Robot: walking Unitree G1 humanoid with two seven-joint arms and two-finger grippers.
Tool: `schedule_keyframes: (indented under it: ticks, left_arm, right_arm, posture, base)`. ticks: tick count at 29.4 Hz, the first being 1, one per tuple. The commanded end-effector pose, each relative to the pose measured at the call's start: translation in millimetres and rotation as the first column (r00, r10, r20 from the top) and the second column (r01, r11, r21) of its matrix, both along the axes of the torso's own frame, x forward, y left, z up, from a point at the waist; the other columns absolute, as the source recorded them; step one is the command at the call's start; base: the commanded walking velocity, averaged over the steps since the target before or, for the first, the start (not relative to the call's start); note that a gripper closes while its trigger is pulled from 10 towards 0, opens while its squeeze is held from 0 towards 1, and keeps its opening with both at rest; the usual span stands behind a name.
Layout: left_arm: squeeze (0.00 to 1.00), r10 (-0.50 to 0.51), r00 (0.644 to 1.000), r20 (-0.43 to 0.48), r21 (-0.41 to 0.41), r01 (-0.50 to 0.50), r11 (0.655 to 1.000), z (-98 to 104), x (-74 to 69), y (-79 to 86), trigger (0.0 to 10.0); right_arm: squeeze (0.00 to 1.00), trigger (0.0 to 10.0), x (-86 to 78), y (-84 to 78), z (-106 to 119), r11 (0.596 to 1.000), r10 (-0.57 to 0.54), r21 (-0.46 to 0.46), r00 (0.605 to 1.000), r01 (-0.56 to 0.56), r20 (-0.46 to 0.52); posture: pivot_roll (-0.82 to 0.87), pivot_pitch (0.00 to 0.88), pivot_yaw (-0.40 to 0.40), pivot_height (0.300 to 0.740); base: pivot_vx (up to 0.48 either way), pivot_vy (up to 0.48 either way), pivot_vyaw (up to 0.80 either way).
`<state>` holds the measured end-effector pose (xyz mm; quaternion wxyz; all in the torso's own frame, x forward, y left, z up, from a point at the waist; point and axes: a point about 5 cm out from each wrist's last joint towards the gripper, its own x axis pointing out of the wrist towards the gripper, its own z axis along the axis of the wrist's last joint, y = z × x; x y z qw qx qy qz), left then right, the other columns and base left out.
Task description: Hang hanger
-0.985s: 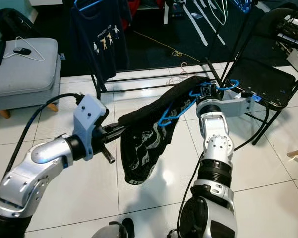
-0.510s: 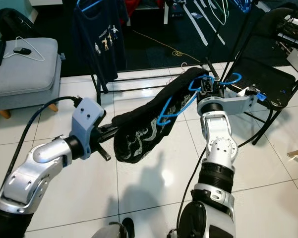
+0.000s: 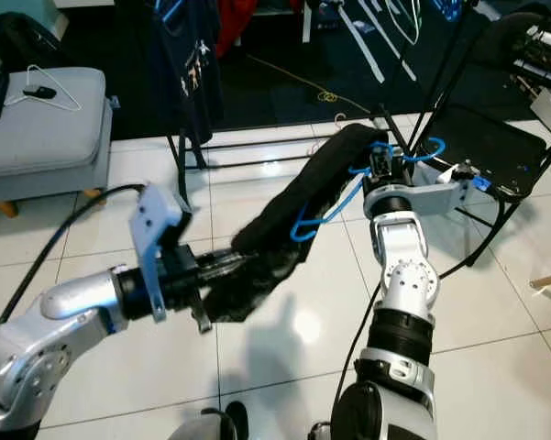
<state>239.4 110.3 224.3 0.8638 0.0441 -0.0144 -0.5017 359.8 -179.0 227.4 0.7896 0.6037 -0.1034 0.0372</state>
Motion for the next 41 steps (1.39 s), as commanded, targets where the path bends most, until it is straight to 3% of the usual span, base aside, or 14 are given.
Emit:
schedule_keyframes:
  ticks: [1,14,15,16,17,18,19,21,22,25,30,34,36,41]
  left_arm:
    - [0.00,-0.045,0.999,-0.004,0.036,0.045,0.998,-5,-6.9,-4.3,10.0]
    - [0.00,-0.069,0.997,-0.021,-0.019,0.068,0.997,0,-6.0,-14.6,10.0]
    - [0.00,-0.076,0.997,-0.031,-0.070,0.074,0.995,6,-3.6,-25.6,10.0]
    - [0.00,-0.076,0.997,-0.031,-0.070,0.074,0.995,6,-3.6,-25.6,10.0]
    - [0.00,-0.088,0.995,-0.041,-0.120,0.083,0.989,14,-1.1,-38.6,10.0]
    - [0.00,-0.088,0.995,-0.041,-0.120,0.083,0.989,14,-1.1,-38.6,10.0]
    - [0.00,-0.104,0.993,-0.058,-0.170,0.092,0.981,21,0.7,-49.7,10.0]
    - [0.00,-0.104,0.993,-0.058,-0.170,0.092,0.981,21,0.7,-49.7,10.0]
    - [0.00,-0.117,0.991,-0.071,-0.199,0.101,0.975,26,1.1,-57.5,10.0]
    - [0.00,-0.109,0.990,-0.091,-0.201,0.089,0.976,26,2.9,-62.9,10.0]
    - [0.00,-0.013,0.990,-0.140,-0.143,-0.008,0.990,16,13.0,-67.5,10.0]
    - [0.00,0.160,0.962,-0.219,-0.049,-0.175,0.983,2,29.9,-66.6,10.0]
    - [0.00,0.160,0.962,-0.219,-0.049,-0.175,0.983,2,29.9,-66.6,10.0]
    - [0.00,0.338,0.890,-0.306,0.013,-0.351,0.936,-8,42.0,-69.1,10.0]
  right_arm:
    - [0.00,10.0,0.5,-8.9,5,0.999,-0.048,0.015,0.999,0.047,0.018]
    - [0.00,10.0,2.6,-5.8,7,0.998,-0.044,-0.035,0.999,0.044,0.020]
    - [0.00,10.0,4.0,0.2,4,0.993,-0.031,-0.113,1.000,0.031,0.005]
    - [0.00,10.0,4.0,0.2,4,0.993,-0.031,-0.113,1.000,0.031,0.005]
    - [0.00,10.0,6.2,7.7,-1,0.976,-0.024,-0.216,0.999,0.019,-0.022]
    - [0.00,10.0,6.2,7.7,-1,0.976,-0.024,-0.216,0.999,0.019,-0.022]
    - [0.00,10.0,8.0,14.1,-6,0.950,-0.024,-0.313,0.998,0.007,-0.051]
    - [0.00,10.0,8.0,14.1,-6,0.950,-0.024,-0.313,0.998,0.007,-0.051]
    - [0.00,10.0,9.4,18.3,-10,0.926,-0.029,-0.377,0.997,0.000,-0.073]
    - [0.00,10.0,10.6,21.1,-13,0.906,-0.037,-0.422,0.996,-0.003,-0.087]
    - [0.00,10.0,12.3,24.7,-13,0.898,-0.042,-0.440,0.995,-0.002,-0.091]
    - [0.00,10.0,13.1,30.8,-7,0.905,-0.028,-0.425,0.996,-0.008,-0.080]
    - [0.00,10.0,13.1,30.8,-7,0.905,-0.028,-0.425,0.996,-0.008,-0.080]
    - [0.00,10.0,12.6,40.4,-7,0.895,-0.010,-0.446,0.998,-0.021,-0.068]
  posture:
    - [0.01,0.261,-0.033,0.740]
    - [0.01,0.263,-0.033,0.740]
    - [0.01,0.263,-0.035,0.740]
    - [0.01,0.263,-0.035,0.740]
    - [0.01,0.263,-0.034,0.740]
    - [0.01,0.263,-0.034,0.740]
    - [0.01,0.263,-0.034,0.740]
    - [0.01,0.263,-0.034,0.740]
    - [0.01,0.263,-0.034,0.740]
    - [0.01,0.261,-0.034,0.740]
    - [0.01,0.260,-0.032,0.740]
    - [0.00,0.260,-0.037,0.740]
    - [0.00,0.260,-0.037,0.740]
    - [0.00,0.258,-0.041,0.740]
  base:
    - [0.000,0.000,0.00]
    - [0.000,0.000,0.00]
    - [0.000,0.000,0.00]
    - [0.000,0.000,0.00]
    - [0.000,0.000,0.00]
    - [0.000,0.000,0.00]
    - [0.000,0.000,0.00]
    - [0.000,0.000,0.00]
    - [0.000,0.000,0.00]
    - [0.000,0.000,0.00]
    - [0.000,0.000,0.00]
    - [0.000,0.000,0.00]
    - [0.000,0.000,0.00]
    - [0.000,0.000,0.00]
